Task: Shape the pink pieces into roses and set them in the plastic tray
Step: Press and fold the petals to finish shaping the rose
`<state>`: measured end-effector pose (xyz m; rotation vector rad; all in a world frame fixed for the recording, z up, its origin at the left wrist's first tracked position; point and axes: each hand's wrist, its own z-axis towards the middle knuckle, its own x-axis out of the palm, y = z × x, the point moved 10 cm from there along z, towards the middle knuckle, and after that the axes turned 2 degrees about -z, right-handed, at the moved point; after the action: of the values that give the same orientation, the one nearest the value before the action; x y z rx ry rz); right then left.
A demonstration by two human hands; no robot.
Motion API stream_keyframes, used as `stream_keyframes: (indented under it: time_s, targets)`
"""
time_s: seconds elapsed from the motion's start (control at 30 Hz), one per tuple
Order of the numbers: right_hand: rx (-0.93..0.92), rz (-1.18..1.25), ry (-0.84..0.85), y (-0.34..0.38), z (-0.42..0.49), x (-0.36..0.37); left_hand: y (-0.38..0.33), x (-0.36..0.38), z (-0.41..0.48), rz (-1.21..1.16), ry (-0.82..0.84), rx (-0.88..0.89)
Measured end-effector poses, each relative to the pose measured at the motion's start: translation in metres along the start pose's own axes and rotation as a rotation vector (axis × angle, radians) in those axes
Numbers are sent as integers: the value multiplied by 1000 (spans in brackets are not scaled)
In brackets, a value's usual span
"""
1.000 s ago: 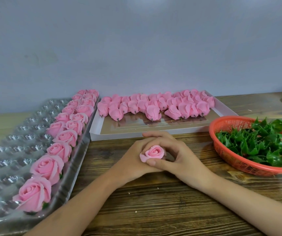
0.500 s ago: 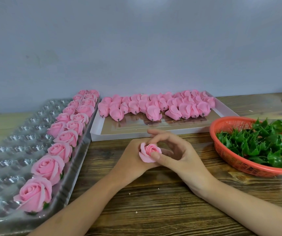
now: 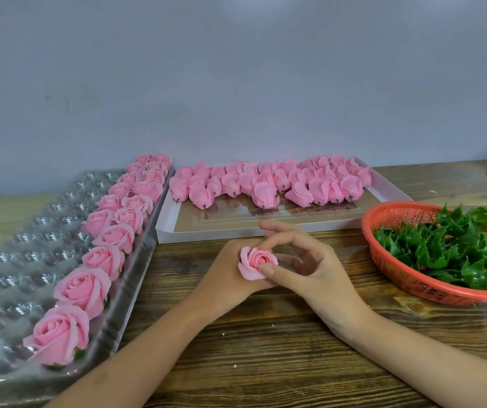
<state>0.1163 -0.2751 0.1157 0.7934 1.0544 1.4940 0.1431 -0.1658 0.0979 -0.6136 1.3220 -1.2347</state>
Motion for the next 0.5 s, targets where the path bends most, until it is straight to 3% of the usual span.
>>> stream_keyframes:
  time_s: [0.33, 0.5]
  targets:
    - [-22, 0, 58, 3, -2, 6, -27, 22, 0, 83, 256, 78]
    - [37, 0, 100, -2, -2, 10, -31, 21, 0, 20, 255, 92]
